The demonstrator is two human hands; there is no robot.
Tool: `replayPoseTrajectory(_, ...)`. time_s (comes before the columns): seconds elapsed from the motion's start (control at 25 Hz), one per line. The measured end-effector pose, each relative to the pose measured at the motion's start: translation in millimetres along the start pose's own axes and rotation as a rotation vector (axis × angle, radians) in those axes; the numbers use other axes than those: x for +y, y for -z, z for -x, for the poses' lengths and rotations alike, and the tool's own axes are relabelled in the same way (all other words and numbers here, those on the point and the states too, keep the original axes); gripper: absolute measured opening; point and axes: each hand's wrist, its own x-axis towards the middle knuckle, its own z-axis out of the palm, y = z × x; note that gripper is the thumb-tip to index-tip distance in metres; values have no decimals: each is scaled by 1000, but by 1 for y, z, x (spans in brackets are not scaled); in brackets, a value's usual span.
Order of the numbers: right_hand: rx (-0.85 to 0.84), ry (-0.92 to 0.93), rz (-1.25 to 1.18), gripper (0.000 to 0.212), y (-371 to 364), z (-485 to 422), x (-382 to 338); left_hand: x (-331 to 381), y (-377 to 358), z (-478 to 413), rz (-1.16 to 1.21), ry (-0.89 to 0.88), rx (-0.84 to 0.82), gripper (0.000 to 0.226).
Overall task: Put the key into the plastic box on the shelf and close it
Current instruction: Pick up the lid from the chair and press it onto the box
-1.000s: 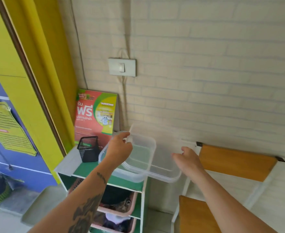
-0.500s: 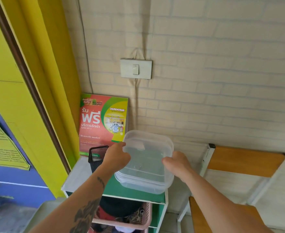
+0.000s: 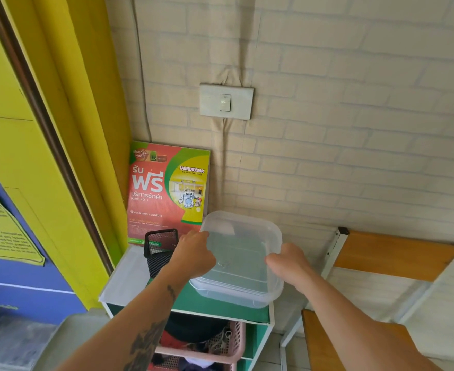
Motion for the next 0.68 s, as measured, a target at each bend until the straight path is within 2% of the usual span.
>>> replayPoseTrajectory(0.08,15,22,74,21,0,1,-1,1,0,0,-58,-5,4,65)
replayPoseTrajectory(0.16,65,66,203,33,-2,0,-3,6,2,-3,-124,-14,63,56)
replayPoseTrajectory(0.28,101,208,345,55,-6,-4,-9,15,4,-12,-180,-160,199,50)
replayPoseTrajectory(0.36,98,303,442,65,-11,-8,-14,19,1,-23,-237,-292,225,53)
replayPoseTrajectory(0.44,85,366,527,67,-15,-15,-19,19,-5,-33,-341,-372,195,61)
replayPoseTrajectory(0.56,71,402,607,68,-21,-26,-19,12,-15,-44,-482,-413,124,71)
replayPoseTrajectory(0.68,59,400,650,72,-28,-36,-10,7,-20,-47,-513,-426,102,83)
